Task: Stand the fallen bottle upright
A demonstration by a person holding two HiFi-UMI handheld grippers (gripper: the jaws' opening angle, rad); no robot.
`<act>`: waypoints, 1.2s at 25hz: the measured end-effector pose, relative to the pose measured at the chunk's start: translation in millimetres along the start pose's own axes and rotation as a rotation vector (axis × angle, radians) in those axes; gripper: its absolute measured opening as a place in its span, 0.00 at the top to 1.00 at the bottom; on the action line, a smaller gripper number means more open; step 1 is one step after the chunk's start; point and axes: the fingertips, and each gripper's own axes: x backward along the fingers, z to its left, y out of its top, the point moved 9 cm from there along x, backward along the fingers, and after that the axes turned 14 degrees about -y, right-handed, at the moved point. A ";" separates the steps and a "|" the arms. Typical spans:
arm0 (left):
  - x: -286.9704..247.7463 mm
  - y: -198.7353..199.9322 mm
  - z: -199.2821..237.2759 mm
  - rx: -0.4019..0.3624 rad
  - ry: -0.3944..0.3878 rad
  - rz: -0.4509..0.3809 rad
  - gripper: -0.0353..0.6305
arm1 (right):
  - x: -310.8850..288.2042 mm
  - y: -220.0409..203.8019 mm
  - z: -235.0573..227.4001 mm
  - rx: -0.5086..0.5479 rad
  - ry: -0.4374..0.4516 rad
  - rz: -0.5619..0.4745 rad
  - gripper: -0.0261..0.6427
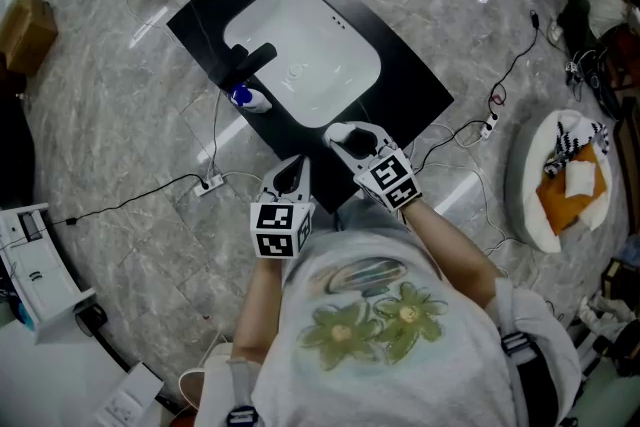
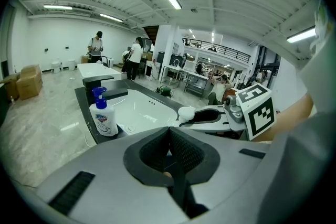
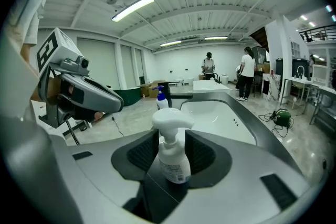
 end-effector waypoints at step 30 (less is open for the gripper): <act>-5.0 -2.2 -12.1 0.067 -0.097 -0.020 0.92 | 56.2 -11.0 9.1 -0.168 0.068 0.065 0.89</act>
